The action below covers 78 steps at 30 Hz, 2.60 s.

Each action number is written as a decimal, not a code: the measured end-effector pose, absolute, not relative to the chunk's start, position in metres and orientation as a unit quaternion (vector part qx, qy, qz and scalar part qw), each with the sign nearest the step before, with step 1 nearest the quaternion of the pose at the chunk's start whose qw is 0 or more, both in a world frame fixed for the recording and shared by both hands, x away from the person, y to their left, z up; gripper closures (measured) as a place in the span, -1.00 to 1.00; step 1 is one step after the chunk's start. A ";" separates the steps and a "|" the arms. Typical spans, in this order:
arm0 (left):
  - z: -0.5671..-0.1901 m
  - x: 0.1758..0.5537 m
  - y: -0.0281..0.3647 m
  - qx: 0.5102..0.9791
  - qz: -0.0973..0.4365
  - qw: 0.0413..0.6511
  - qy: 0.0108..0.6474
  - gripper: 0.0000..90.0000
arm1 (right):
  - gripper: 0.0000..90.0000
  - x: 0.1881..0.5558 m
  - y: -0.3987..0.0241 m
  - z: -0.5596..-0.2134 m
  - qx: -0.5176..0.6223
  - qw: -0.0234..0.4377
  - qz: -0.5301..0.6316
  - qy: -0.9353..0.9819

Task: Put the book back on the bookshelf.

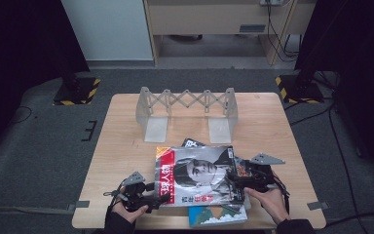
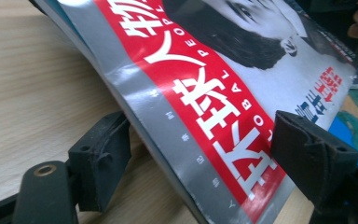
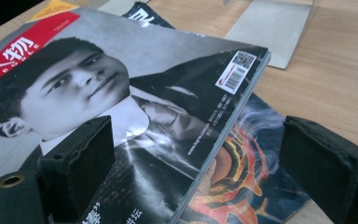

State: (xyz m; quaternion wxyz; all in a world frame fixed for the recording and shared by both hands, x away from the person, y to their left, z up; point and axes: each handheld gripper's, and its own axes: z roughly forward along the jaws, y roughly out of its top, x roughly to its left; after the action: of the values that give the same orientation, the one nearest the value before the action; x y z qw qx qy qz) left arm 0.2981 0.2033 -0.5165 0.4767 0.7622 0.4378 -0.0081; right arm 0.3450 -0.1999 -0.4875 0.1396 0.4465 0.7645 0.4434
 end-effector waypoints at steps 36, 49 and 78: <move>-0.489 0.314 0.198 0.689 -0.047 0.583 0.428 0.21 | -0.80 0.350 -0.199 -0.500 0.459 0.113 0.461 0.751; -0.482 0.319 0.186 0.685 -0.074 0.575 0.441 0.40 | -0.79 0.350 -0.205 -0.498 0.463 0.106 0.461 0.750; -0.436 0.332 0.187 0.645 -0.088 0.624 0.433 0.83 | -0.80 0.364 -0.284 -0.508 0.537 0.222 0.351 0.734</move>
State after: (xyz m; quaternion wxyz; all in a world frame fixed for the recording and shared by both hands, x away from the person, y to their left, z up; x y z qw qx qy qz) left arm 0.3317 0.1868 -0.4357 0.6241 0.6447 0.4325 -0.0879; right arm 0.3641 -0.2836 -0.5078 0.2222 0.5373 0.7342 0.3505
